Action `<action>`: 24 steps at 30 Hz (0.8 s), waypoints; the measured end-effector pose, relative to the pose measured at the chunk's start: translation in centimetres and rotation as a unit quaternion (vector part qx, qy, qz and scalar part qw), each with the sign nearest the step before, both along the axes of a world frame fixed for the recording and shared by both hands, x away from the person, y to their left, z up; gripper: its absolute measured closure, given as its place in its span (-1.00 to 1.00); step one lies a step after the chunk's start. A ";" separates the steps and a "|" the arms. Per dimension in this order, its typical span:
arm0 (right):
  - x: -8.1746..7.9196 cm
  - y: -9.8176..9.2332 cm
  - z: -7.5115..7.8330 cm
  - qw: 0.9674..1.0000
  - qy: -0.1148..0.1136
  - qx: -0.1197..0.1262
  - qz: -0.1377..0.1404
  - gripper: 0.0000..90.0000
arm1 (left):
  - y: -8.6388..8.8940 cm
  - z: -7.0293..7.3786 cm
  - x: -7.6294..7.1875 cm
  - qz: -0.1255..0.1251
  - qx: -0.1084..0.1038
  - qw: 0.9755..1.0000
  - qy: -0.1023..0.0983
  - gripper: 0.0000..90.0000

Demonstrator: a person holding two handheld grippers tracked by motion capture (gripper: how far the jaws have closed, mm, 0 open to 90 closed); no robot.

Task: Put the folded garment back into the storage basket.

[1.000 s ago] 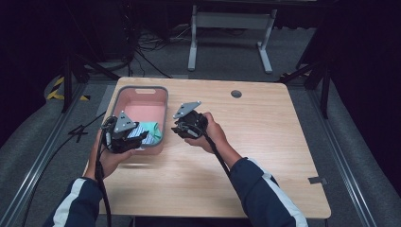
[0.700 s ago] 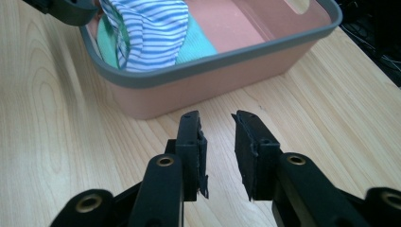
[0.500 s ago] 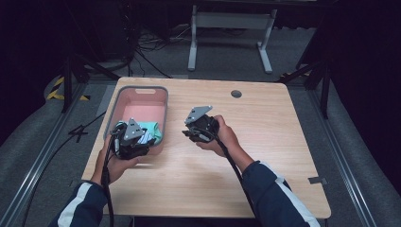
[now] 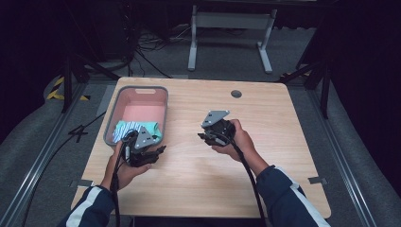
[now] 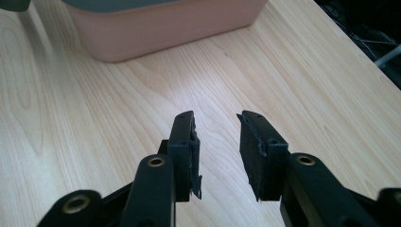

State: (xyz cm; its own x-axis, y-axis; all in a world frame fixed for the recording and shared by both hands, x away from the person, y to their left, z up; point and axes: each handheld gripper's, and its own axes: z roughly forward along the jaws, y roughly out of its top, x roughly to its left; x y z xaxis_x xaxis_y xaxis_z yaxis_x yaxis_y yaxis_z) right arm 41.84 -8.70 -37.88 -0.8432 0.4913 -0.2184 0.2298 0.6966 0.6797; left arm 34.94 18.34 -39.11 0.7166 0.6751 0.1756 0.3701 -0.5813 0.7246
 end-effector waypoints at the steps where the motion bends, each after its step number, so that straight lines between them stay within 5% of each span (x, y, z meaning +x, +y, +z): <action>1: -0.1 -0.3 -0.1 1.000 -0.001 -0.002 -0.003 0.47 | -0.2 -0.1 0.0 -0.001 0.001 1.000 -0.004 0.15; 18: -1.5 -4.6 -1.2 1.000 0.009 -0.010 -0.022 0.26 | -3.5 -2.1 -0.8 -0.057 0.037 0.997 0.026 0.12; 24: -1.9 -5.5 -1.7 0.999 0.013 -0.029 -0.030 0.20 | -4.0 -2.8 -0.9 -0.070 0.046 0.996 0.032 0.12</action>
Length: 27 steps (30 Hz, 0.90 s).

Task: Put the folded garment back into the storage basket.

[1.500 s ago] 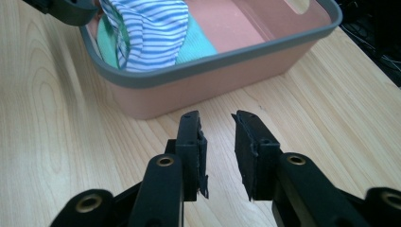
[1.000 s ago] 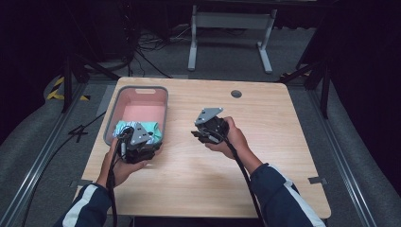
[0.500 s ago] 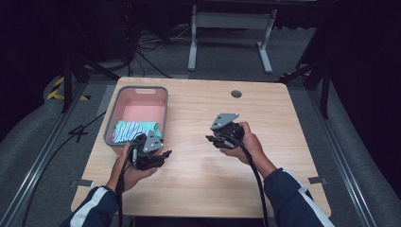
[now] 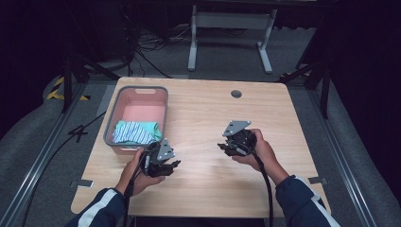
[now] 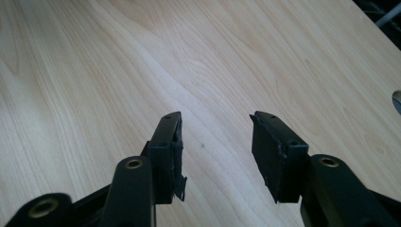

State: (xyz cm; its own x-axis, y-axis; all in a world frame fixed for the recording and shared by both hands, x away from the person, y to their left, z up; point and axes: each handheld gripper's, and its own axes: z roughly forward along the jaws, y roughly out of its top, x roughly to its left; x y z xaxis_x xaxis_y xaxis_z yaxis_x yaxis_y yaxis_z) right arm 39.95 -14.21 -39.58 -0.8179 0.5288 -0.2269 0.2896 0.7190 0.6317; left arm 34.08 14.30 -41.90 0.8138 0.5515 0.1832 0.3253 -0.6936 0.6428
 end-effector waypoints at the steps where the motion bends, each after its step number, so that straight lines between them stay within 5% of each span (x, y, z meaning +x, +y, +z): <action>1: -0.1 -0.2 -0.1 1.000 0.000 0.000 -0.001 0.20 | -0.1 -0.1 0.0 -0.004 0.003 1.000 0.000 0.12; 18: -2.3 -4.3 -2.5 1.000 0.014 -0.008 -0.018 0.04 | -2.3 -2.4 -0.1 -0.039 0.021 0.999 0.022 0.04; 27: -3.6 -7.1 -3.9 0.999 0.016 0.009 -0.030 -0.05 | -2.8 -3.1 -0.4 -0.054 0.022 0.998 0.033 -0.06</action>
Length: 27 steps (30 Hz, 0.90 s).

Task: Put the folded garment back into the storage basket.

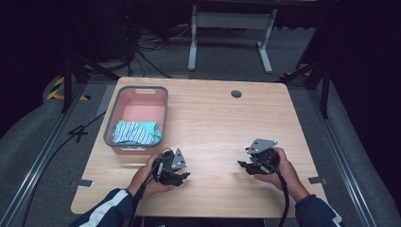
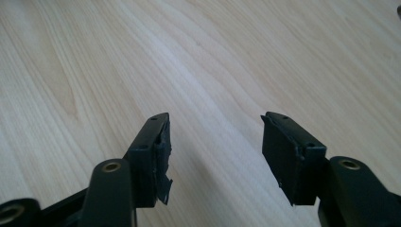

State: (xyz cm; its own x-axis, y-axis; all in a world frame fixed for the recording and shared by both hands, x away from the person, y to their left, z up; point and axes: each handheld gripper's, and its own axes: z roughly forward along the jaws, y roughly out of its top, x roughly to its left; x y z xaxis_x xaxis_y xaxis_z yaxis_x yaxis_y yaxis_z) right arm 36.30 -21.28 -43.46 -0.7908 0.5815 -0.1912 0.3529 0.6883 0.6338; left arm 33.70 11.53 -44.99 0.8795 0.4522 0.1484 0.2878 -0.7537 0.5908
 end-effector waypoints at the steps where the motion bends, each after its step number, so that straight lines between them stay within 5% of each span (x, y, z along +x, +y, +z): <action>1: -0.1 -0.4 -0.2 1.000 0.001 0.004 -0.002 -0.06 | 0.0 -0.1 0.0 -0.001 -0.002 1.000 0.003 -0.08; 16: -2.5 -6.0 -2.9 0.997 0.016 0.048 -0.053 -0.27 | 0.4 -1.4 -0.4 -0.006 -0.029 0.999 0.022 -0.42; 22: -3.4 -8.3 -4.2 0.994 0.029 0.070 -0.079 -0.34 | 0.9 -2.1 -0.1 -0.010 -0.031 0.999 0.039 -0.48; 27: -3.9 -9.6 -4.9 0.989 0.033 0.103 -0.096 -0.48 | 1.4 -2.7 0.1 -0.007 -0.063 0.996 0.058 -0.54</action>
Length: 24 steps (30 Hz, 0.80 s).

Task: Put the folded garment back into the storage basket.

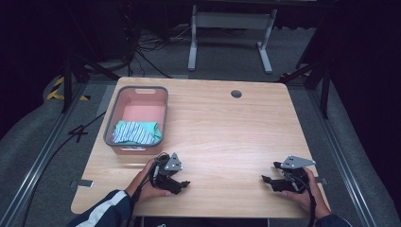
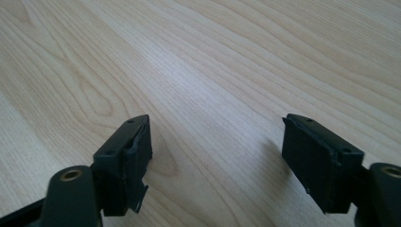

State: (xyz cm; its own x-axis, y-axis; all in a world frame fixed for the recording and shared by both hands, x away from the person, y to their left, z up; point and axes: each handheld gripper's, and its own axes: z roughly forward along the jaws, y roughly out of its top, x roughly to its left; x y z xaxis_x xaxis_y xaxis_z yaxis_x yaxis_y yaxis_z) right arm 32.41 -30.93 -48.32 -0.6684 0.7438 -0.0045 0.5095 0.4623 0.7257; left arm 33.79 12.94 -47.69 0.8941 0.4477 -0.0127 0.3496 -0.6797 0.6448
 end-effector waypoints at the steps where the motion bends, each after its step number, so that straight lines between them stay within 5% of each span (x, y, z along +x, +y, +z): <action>1: -0.1 -0.2 -0.1 1.000 -0.003 0.007 -0.003 -0.49 | 0.0 -0.2 0.0 0.002 -0.007 1.000 -0.004 -0.61; 5: -0.3 -0.4 -0.3 1.000 -0.005 0.012 -0.008 -0.54 | 0.1 -0.6 -0.2 0.007 -0.023 1.000 -0.012 -0.68; 24: -0.2 -0.4 -0.3 1.000 -0.005 0.011 -0.009 -0.57 | -0.2 -0.6 -0.1 0.010 -0.021 1.000 -0.011 -0.75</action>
State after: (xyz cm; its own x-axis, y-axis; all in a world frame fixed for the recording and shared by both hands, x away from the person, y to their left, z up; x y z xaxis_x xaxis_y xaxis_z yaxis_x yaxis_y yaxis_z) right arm 32.21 -31.28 -48.66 -0.6546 0.7559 0.0046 0.5102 0.4373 0.7406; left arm 33.65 12.76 -48.32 0.8852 0.4649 -0.0128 0.3484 -0.6445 0.6806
